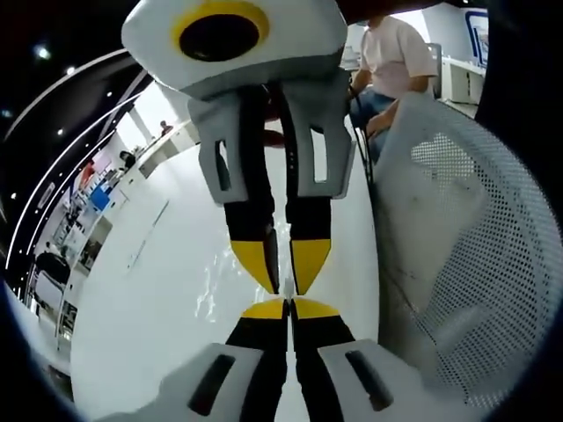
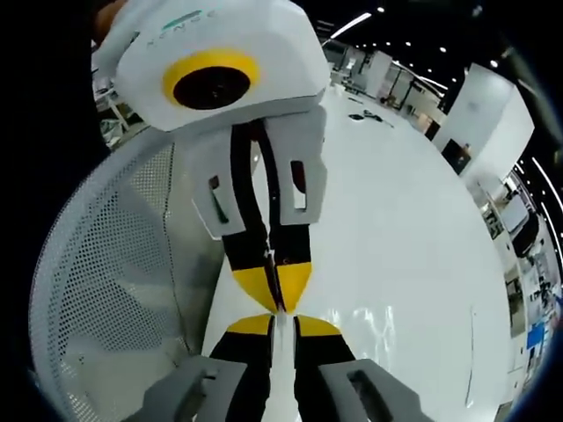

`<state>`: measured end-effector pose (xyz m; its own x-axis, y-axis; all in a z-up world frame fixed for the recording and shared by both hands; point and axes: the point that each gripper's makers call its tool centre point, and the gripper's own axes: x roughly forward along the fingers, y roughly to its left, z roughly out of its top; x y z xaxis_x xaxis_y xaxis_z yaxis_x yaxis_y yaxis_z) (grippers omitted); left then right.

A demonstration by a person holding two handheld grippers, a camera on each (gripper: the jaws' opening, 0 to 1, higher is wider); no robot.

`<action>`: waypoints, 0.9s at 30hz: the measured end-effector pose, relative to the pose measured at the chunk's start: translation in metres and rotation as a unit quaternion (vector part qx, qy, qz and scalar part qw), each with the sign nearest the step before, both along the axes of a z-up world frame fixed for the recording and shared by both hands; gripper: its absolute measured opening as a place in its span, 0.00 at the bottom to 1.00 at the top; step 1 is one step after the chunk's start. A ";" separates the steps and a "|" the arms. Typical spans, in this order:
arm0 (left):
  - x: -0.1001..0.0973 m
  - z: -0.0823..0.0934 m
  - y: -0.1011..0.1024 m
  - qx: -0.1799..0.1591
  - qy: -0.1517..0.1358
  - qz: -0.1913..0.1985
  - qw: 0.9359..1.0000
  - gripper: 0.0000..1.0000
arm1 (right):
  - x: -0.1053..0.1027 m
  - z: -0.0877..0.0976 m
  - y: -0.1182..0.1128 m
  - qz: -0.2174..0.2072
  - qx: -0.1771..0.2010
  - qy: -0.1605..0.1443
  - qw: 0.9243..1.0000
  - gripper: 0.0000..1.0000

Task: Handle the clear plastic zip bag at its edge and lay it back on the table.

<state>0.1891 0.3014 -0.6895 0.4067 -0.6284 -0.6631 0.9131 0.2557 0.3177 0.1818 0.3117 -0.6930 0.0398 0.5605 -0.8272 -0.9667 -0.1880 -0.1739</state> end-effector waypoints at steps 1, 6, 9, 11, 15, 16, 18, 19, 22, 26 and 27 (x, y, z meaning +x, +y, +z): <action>0.000 0.000 -0.001 -0.001 0.000 0.000 1.000 0.00 | 0.000 0.000 0.000 0.000 -0.001 0.000 1.000 0.05; 0.000 0.003 -0.002 -0.009 0.002 -0.001 1.000 0.00 | -0.002 -0.005 -0.002 0.005 -0.012 0.005 1.000 0.00; -0.002 0.002 -0.002 -0.008 0.004 -0.007 1.000 0.00 | -0.003 -0.006 -0.003 0.006 -0.015 0.007 1.000 0.00; -0.003 0.001 -0.003 -0.007 0.006 -0.008 1.000 0.00 | -0.004 -0.007 -0.003 0.005 -0.017 0.010 1.000 0.00; -0.004 0.001 -0.003 -0.001 0.001 -0.015 1.000 0.00 | -0.005 -0.009 -0.003 -0.008 -0.021 0.024 0.999 0.00; -0.004 0.001 -0.003 -0.001 -0.001 -0.017 1.000 0.01 | -0.005 -0.010 -0.004 -0.010 -0.025 0.024 0.999 0.00; -0.004 0.001 -0.003 0.000 -0.002 -0.019 1.000 0.03 | -0.006 -0.011 -0.005 -0.009 -0.028 0.027 0.999 0.00; -0.005 0.001 -0.004 -0.002 -0.001 -0.021 1.000 0.03 | -0.006 -0.013 -0.005 -0.012 -0.034 0.027 0.999 0.00; -0.007 -0.001 -0.005 0.004 0.002 -0.028 1.000 0.00 | -0.005 -0.014 -0.004 -0.014 -0.037 0.026 0.999 0.00; -0.006 -0.003 -0.004 0.001 0.010 -0.020 1.000 0.00 | -0.003 -0.016 -0.006 -0.013 -0.042 0.026 0.999 0.00; -0.006 -0.004 -0.004 0.000 0.014 -0.017 1.000 0.00 | -0.002 -0.017 -0.007 -0.016 -0.043 0.030 0.998 0.00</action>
<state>0.1836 0.2978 -0.6931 0.3659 -0.6414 -0.6743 0.9299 0.2235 0.2920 0.1800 0.3047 -0.7096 0.0053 0.4859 -0.8740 -0.9808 -0.1677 -0.0991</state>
